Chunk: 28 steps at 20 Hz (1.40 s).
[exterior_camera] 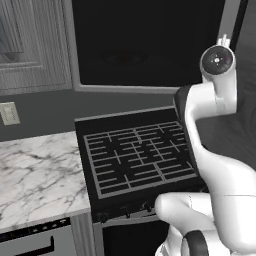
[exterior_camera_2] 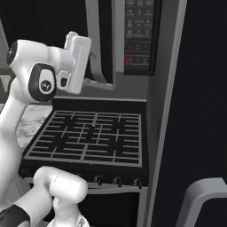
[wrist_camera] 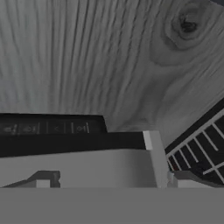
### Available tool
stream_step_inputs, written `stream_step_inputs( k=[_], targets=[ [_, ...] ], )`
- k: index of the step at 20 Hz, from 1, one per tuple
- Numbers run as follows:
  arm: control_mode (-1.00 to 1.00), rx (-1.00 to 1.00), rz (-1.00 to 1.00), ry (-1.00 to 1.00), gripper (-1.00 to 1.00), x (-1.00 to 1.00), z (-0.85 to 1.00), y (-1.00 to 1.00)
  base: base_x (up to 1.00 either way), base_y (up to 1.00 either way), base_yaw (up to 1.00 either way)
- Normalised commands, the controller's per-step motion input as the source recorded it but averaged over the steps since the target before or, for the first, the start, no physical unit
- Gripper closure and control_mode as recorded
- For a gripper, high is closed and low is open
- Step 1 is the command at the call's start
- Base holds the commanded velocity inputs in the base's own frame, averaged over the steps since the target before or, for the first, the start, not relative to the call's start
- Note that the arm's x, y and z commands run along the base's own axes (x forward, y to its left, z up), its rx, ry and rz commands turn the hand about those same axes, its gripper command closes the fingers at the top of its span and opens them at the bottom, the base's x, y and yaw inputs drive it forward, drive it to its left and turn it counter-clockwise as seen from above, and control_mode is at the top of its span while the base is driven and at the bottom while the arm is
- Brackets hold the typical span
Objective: Transport the chicken drumstick from the fridge to the microwave and turn on the microwave.
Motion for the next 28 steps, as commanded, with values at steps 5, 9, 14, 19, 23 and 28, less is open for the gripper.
stream_step_inputs(
  k=[5, 9, 14, 19, 23, 28],
  targets=[
    [-1.00, 0.05, 0.15, 0.03, -1.00, 0.43, 0.00, -0.21, 0.00, 0.00, 0.00],
    [-1.00, 0.03, 0.18, 0.00, -1.00, 0.35, 0.00, -0.11, 0.00, 0.00, 0.00],
    [-1.00, 0.05, 0.18, 0.00, -1.00, 0.44, 0.00, -0.02, 0.00, 0.00, 0.00],
    [-1.00, 0.05, 0.17, 0.00, -1.00, 0.44, 0.00, 0.00, 0.00, 0.00, 0.00],
    [-1.00, 0.02, 0.17, 0.00, -1.00, 0.38, 0.00, 0.00, 0.00, 0.00, 0.00],
    [-1.00, 0.00, 0.15, 0.00, -1.00, 0.30, 0.00, 0.00, 0.00, 0.00, 0.00]
  ],
)
